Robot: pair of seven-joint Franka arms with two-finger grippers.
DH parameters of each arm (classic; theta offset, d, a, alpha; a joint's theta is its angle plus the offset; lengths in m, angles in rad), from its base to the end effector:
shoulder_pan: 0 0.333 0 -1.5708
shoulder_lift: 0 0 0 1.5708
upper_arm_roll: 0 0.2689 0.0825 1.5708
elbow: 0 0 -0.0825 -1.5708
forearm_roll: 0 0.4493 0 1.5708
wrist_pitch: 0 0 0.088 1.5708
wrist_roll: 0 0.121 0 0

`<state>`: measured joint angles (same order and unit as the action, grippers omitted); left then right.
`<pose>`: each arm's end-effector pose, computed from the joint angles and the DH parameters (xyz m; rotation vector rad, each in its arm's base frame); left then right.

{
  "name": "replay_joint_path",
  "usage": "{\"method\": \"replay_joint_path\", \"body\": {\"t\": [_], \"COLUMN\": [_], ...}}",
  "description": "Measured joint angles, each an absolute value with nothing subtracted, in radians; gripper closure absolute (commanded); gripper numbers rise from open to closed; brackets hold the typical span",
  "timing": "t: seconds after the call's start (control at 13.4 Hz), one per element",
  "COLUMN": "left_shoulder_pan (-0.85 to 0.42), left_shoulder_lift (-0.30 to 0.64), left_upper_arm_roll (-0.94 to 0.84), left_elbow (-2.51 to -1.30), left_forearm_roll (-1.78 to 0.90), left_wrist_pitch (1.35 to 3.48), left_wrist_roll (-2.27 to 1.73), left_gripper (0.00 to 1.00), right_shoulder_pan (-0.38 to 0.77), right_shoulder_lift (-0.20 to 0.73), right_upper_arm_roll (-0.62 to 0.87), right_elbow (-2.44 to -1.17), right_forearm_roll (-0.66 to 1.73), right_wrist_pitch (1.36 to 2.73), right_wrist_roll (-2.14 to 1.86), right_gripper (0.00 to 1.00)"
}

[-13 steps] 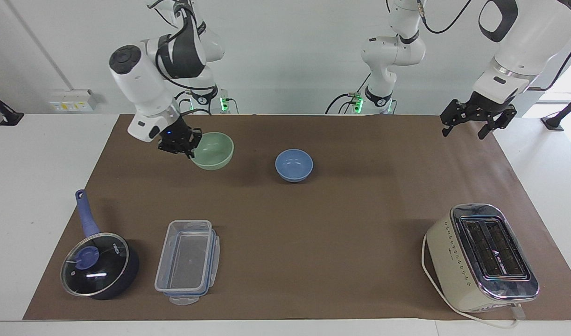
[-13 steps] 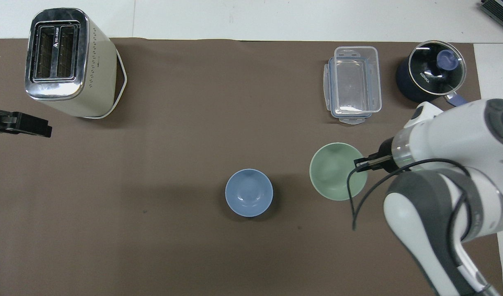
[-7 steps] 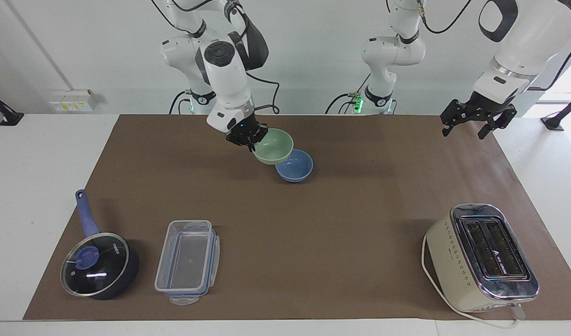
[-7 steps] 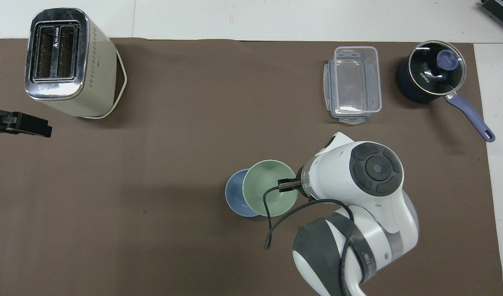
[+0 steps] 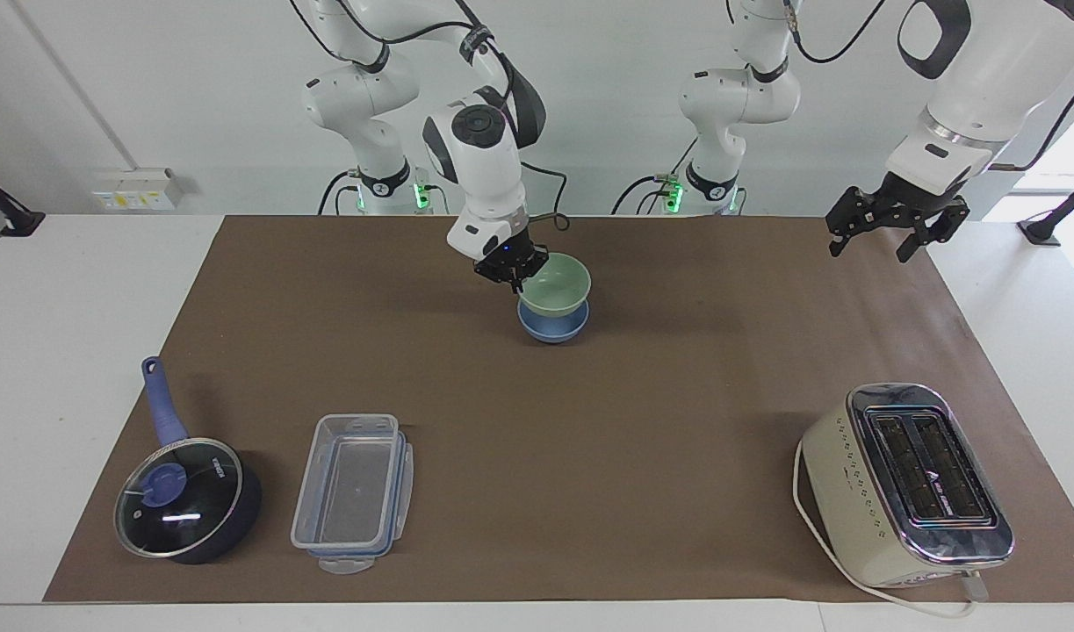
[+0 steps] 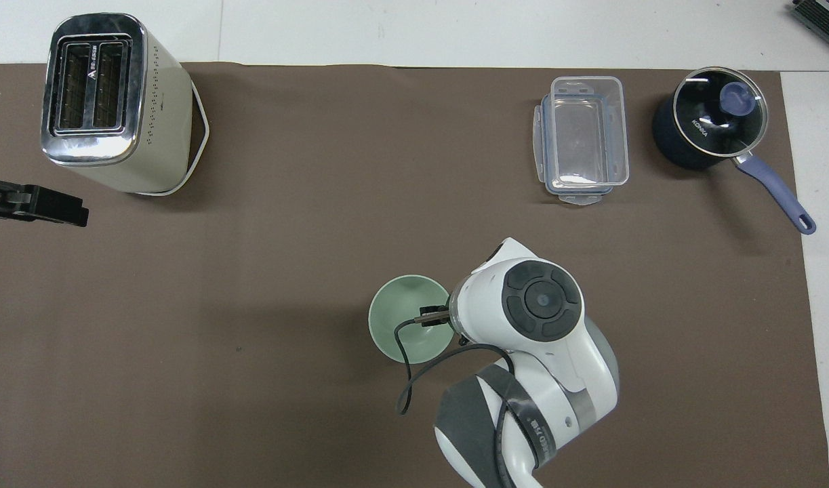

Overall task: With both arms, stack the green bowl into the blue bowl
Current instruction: 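Lower the green bowl into the blue bowl and open the right gripper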

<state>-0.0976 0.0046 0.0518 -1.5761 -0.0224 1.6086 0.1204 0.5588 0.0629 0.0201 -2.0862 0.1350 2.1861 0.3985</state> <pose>0.6244 -0.0313 0.5611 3.1095 -0.2582 0.0448 0.5098 0.3409 0.3024 -3.0203 -0.1578 0.0309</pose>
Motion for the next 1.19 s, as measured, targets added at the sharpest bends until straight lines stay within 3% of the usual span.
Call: {"method": "replay_joint_path", "body": {"t": [1.19], "left_shoulder_pan": [-0.098], "left_shoulder_lift": [0.005], "left_upper_arm_roll": [0.050], "left_elbow": [-1.576], "left_forearm_roll": [-0.022], "left_wrist_pitch": [1.609], "left_wrist_roll": [0.120], "left_gripper": [0.00], "right_shoulder_pan": [0.574], "right_shoulder_lift": [0.119], "right_upper_arm_roll": [0.020], "right_elbow": [-2.124], "right_forearm_roll": [0.135], "right_wrist_pitch": [2.263], "right_wrist_roll": [0.399], "right_gripper": [0.98]}}
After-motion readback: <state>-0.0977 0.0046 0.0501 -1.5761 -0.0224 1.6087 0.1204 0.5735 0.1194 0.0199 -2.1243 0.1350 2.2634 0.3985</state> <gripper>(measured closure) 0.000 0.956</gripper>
